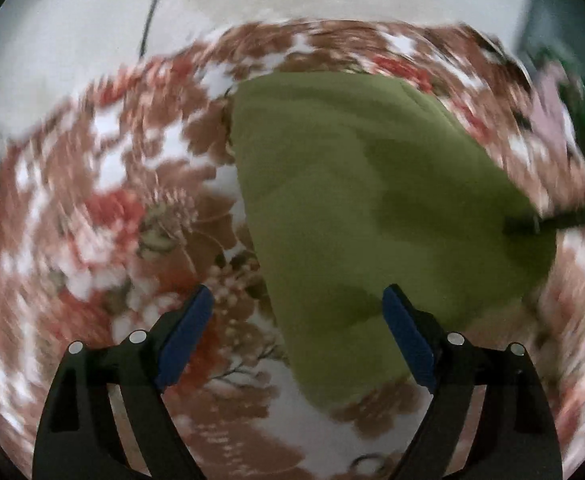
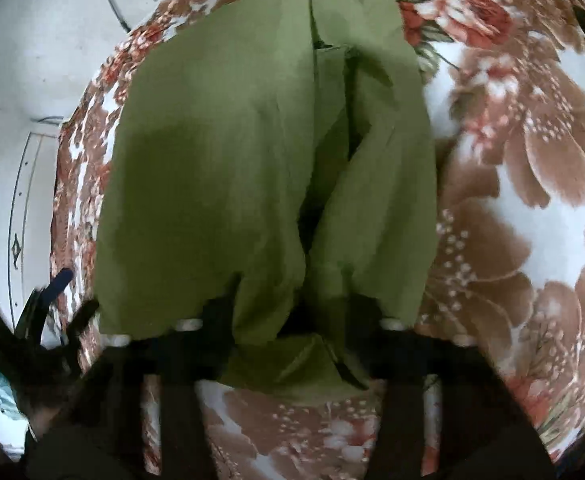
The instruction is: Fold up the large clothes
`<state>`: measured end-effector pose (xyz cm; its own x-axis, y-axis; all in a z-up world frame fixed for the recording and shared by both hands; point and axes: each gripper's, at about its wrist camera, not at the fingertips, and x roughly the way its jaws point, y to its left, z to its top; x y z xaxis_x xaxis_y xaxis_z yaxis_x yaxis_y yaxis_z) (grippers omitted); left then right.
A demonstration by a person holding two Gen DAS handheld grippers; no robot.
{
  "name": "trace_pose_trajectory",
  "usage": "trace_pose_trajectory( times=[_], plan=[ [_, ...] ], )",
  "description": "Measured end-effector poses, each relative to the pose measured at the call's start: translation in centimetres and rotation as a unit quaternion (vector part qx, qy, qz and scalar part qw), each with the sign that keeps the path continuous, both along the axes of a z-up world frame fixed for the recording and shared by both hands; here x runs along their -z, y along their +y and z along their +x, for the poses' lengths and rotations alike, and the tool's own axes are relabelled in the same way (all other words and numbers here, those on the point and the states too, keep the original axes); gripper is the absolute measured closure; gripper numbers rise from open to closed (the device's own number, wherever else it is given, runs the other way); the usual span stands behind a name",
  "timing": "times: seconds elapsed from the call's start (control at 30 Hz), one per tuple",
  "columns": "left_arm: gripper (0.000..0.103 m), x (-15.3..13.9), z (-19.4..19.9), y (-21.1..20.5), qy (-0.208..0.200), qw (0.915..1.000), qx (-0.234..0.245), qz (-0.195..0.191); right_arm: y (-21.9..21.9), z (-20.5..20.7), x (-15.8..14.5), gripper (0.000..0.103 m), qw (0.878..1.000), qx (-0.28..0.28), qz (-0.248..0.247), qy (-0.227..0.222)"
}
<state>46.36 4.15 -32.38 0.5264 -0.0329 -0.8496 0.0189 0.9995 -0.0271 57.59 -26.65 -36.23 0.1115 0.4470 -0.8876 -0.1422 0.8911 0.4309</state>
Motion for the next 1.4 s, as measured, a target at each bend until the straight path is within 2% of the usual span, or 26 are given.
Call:
trace_pose_trajectory(
  times=[0.1,0.13,0.2,0.23,0.27,0.33,0.4,0.47,0.53,0.6,0.63,0.67,0.7,0.8,0.83,0.87,0.9,0.97,1.07,1.1,1.13,1.17,1.23,1.3,1.37,1.4],
  plan=[
    [0.017,-0.4,0.9,1.6,-0.007,0.9985,-0.032,-0.043,-0.7,-0.7,-1.4,0.081,1.0,-0.006,0.027,-0.014],
    [0.018,-0.9,0.8,1.8,-0.018,0.9965,-0.023,-0.078,-1.4,-1.0,-2.1,0.082,0.999,-0.004,0.034,-0.024],
    [0.018,-2.2,0.0,2.3,-0.049,0.9833,-0.004,-0.175,-2.5,-1.7,-3.0,0.083,0.999,-0.006,0.029,-0.042],
    [0.017,-2.6,-0.3,2.4,-0.061,0.9746,0.003,-0.215,-3.0,-2.1,-2.8,0.083,0.998,-0.012,0.01,-0.054],
    [0.017,-2.8,-0.6,2.5,-0.073,0.9635,0.007,-0.258,-3.5,-2.2,-1.7,0.083,0.998,-0.013,-0.004,-0.055],
    [0.017,-2.6,-0.5,2.1,-0.085,0.9514,0.017,-0.296,-5.1,-2.1,1.9,0.083,1.0,0.014,0.008,-0.022],
    [0.017,-2.2,0.2,0.7,-0.077,0.9479,0.036,-0.307,-6.9,-2.1,5.3,0.083,0.998,0.048,0.043,0.012],
    [0.014,-1.2,1.1,-0.9,-0.055,0.9519,0.061,-0.295,-8.2,-2.4,7.5,0.08,0.993,0.076,0.079,0.033],
    [0.015,1.7,1.9,-2.7,-0.029,0.9725,0.066,-0.221,-8.4,-2.6,7.8,0.08,0.994,0.07,0.082,0.024],
    [0.016,4.2,2.1,-3.5,0.003,0.9829,0.072,-0.169,-8.1,-2.5,7.3,0.077,0.996,0.056,0.064,0.016],
    [0.015,5.0,2.0,-3.8,0.005,0.9867,0.078,-0.142,-7.8,-2.5,7.0,0.072,0.998,0.046,0.05,0.012],
    [0.014,5.5,1.8,-3.7,0.005,0.9897,0.078,-0.12,-7.2,-2.5,6.4,0.065,0.999,0.026,0.027,0.0],
    [0.014,5.4,1.7,-3.5,0.002,0.9904,0.075,-0.116,-6.6,-2.5,5.7,0.062,1.0,0.006,0.004,-0.013],
    [0.016,3.4,1.0,-2.5,-0.033,0.9947,0.05,-0.083,-5.4,-2.2,4.4,0.062,0.997,-0.034,-0.055,-0.038],
    [0.016,2.9,0.9,-1.9,-0.037,0.9938,0.044,-0.095,-5.3,-1.9,4.3,0.066,0.997,-0.035,-0.058,-0.035],
    [0.016,2.8,1.0,-1.3,-0.023,0.989,0.048,-0.138,-5.2,-1.7,4.3,0.069,0.997,-0.038,-0.057,-0.032],
    [0.016,3.2,1.3,-0.8,0.01,0.9762,0.057,-0.209,-4.8,-1.4,4.2,0.07,0.997,-0.044,-0.062,-0.034],
    [0.014,3.9,1.6,0.1,0.03,0.9621,0.042,-0.267,-3.9,-0.9,3.7,0.071,0.994,-0.059,-0.077,-0.046],
    [0.014,6.2,0.4,2.2,0.062,0.9366,-0.023,-0.344,-4.0,0.1,4.0,0.071,0.996,-0.043,-0.065,-0.031],
    [0.015,6.0,-1.0,2.2,0.045,0.9439,-0.038,-0.325,-3.8,0.4,4.2,0.071,0.997,-0.037,-0.06,-0.026],
    [0.014,5.3,-2.4,1.7,0.02,0.9556,-0.035,-0.292,-4.0,0.6,4.4,0.071,0.998,-0.031,-0.053,-0.022],
    [0.014,4.5,-4.4,0.2,-0.007,0.9726,-0.014,-0.232,-4.1,0.6,4.4,0.071,0.998,-0.03,-0.051,-0.022],
    [0.014,4.7,-6.7,-2.8,-0.015,0.9874,0.024,-0.155,-4.7,0.4,4.4,0.071,0.998,-0.032,-0.053,-0.025],
    [0.014,5.9,-8.4,-6.2,-0.01,0.9953,0.043,-0.087,-4.6,0.1,4.4,0.071,0.998,-0.032,-0.053,-0.028],
    [0.016,6.7,-9.1,-8.0,-0.027,0.996,0.04,-0.075,-4.6,0.6,4.3,0.071,0.997,-0.035,-0.055,-0.03],
    [0.015,6.9,-9.1,-8.4,-0.048,0.996,0.021,-0.073,-4.6,0.5,4.2,0.071,0.997,-0.036,-0.056,-0.031]
  ],
)
